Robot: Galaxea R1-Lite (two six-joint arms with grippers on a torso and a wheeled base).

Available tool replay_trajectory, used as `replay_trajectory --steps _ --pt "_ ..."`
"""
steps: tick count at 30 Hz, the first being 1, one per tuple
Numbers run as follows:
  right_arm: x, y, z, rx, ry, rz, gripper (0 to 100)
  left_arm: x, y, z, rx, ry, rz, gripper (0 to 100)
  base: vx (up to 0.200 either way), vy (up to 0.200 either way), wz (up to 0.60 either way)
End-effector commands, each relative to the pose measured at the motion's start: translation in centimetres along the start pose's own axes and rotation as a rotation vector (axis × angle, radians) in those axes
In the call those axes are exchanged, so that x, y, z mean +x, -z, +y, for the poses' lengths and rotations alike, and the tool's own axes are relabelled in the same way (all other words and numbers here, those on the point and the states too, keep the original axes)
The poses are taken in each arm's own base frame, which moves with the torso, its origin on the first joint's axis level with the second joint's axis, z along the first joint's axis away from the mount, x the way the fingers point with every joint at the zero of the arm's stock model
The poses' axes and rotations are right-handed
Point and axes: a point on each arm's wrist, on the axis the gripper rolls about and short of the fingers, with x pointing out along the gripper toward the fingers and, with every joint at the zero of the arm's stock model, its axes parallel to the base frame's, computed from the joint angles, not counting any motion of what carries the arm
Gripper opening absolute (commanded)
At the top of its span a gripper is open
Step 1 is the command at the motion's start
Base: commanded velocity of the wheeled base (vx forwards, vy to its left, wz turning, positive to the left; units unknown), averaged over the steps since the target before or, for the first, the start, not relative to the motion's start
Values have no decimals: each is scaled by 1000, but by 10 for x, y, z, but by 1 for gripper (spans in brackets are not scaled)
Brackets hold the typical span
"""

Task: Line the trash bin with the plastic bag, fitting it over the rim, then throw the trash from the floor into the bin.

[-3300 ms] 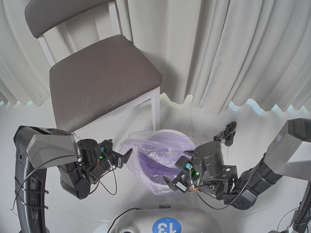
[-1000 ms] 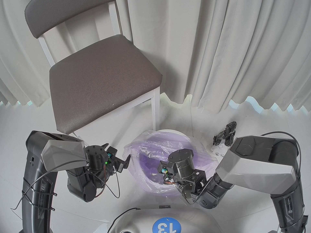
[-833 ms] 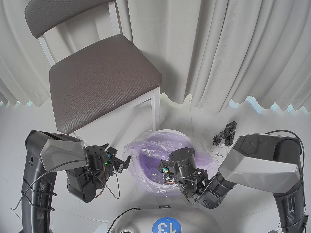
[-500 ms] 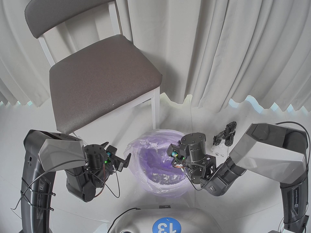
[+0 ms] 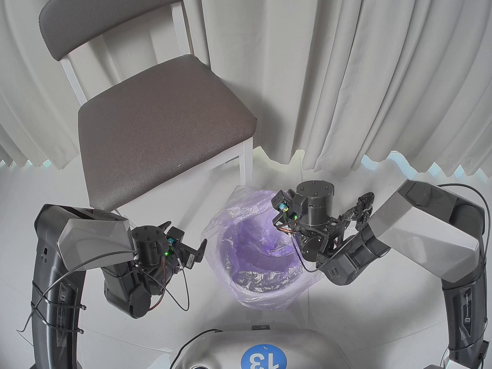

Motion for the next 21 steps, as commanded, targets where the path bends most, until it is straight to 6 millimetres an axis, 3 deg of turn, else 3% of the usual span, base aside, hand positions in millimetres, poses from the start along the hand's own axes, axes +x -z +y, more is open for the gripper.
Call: replay_trajectory --steps 1,11,21 --pt "8 3 4 4 6 2 0 1 -2 0 -1 -3 -8 100 0 0 0" --pt "31 10 -3 39 65 -6 0 -2 -7 2 -25 -7 -26 100 0 0 0" --pt "34 12 2 57 58 -11 0 -3 -9 2 -27 -10 -39 100 0 0 0"
